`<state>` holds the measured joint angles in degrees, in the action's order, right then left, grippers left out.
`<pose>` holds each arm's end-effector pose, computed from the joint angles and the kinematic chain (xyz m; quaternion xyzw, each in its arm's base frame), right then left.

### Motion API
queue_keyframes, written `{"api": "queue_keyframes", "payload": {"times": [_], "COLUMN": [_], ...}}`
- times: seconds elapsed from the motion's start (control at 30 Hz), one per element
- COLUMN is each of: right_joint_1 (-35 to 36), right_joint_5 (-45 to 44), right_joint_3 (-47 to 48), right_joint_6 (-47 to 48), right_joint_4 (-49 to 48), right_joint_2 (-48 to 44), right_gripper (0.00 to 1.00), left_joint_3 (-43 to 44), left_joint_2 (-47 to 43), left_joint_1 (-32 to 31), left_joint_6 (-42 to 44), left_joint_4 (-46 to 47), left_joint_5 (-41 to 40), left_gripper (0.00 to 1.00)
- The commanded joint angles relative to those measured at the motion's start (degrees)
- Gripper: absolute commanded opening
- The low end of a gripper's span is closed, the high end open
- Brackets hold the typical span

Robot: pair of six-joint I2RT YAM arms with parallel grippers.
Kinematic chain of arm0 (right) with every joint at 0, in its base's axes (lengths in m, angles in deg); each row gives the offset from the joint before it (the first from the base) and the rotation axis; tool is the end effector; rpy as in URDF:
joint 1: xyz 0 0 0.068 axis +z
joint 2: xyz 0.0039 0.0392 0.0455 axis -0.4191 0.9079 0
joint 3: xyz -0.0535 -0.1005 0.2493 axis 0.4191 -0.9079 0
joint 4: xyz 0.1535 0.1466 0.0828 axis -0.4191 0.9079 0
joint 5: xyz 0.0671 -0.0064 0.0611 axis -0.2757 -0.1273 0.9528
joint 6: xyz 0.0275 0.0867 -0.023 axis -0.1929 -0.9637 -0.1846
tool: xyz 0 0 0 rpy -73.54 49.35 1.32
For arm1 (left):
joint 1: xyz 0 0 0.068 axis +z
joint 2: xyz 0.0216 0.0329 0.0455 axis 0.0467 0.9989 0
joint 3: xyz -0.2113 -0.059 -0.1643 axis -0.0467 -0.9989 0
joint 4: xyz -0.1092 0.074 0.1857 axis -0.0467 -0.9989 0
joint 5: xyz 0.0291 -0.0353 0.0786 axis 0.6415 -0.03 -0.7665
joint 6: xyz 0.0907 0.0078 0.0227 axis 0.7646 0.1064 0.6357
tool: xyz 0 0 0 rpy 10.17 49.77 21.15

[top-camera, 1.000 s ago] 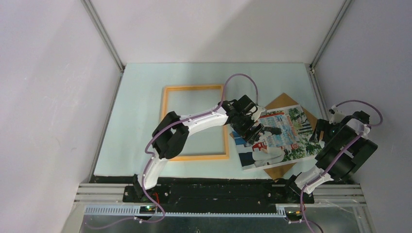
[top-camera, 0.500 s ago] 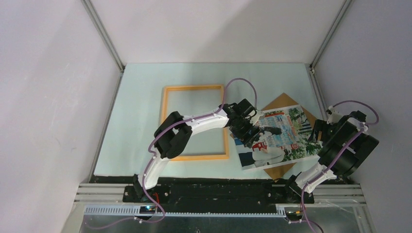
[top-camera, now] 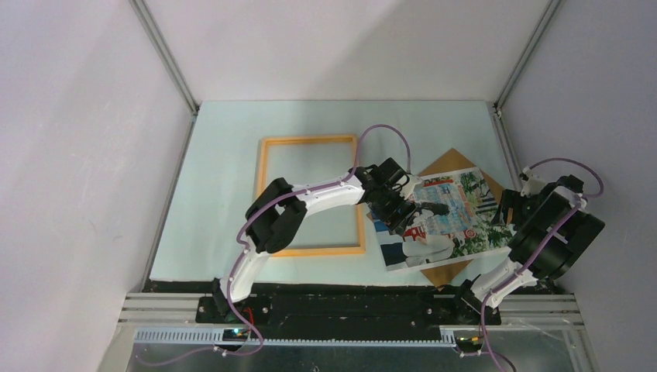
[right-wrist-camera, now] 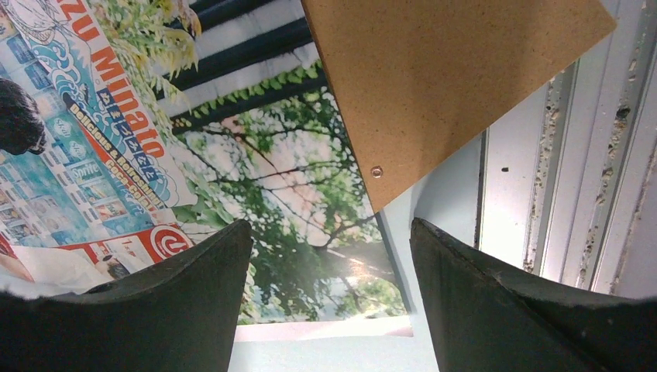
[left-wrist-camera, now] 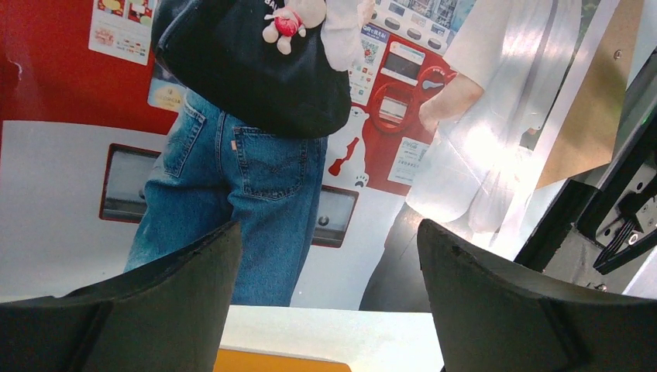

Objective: Put the photo into the frame
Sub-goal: Pick up the photo at the center of the board.

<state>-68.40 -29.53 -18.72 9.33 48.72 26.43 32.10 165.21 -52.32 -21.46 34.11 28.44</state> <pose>0.2301 -0.1736 0.1456 0.0526 0.9716 0.0796 0.2165 0.2461 -0.4025 0.1492 0.4348 0.8445 -0.2797 0.1398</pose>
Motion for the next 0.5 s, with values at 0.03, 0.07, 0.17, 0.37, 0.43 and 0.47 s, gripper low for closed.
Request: {"api": "queue_keyframes", "payload": {"times": [0.03,0.07,0.17,0.37,0.43,0.47], "right_joint_1": [0.5,0.5,0.5,0.0,-0.6,-0.9], "right_joint_5": [3.2,4.1,6.1,8.8,9.8,10.2], "right_joint_3": [-1.0,-1.0,-1.1,-0.9,-0.4,-0.2], "right_joint_6": [2.3,2.5,3.7,6.0,6.6,7.0], "right_joint_4": [1.6,2.3,3.7,6.9,8.2,9.1], "right_joint_2": [3.8,4.0,4.7,6.6,7.4,7.9], "right_gripper": [0.79,0.78,0.77,0.74,0.73,0.72], "left_joint_3": [-2.1,-2.2,-2.4,-2.5,-2.6,-2.6], "left_joint_2": [1.8,1.8,1.9,1.8,1.9,1.9], "left_joint_1": [-0.5,-0.5,-0.5,-0.5,-0.5,-0.5], "left_joint_6": [-1.0,-1.1,-1.2,-1.2,-1.2,-1.2], "left_joint_4": [0.2,0.3,0.5,0.6,0.7,0.7], "left_joint_5": [1.4,1.5,1.5,1.4,1.4,1.4], "left_gripper": [0.89,0.89,0.89,0.89,0.89,0.89]}}
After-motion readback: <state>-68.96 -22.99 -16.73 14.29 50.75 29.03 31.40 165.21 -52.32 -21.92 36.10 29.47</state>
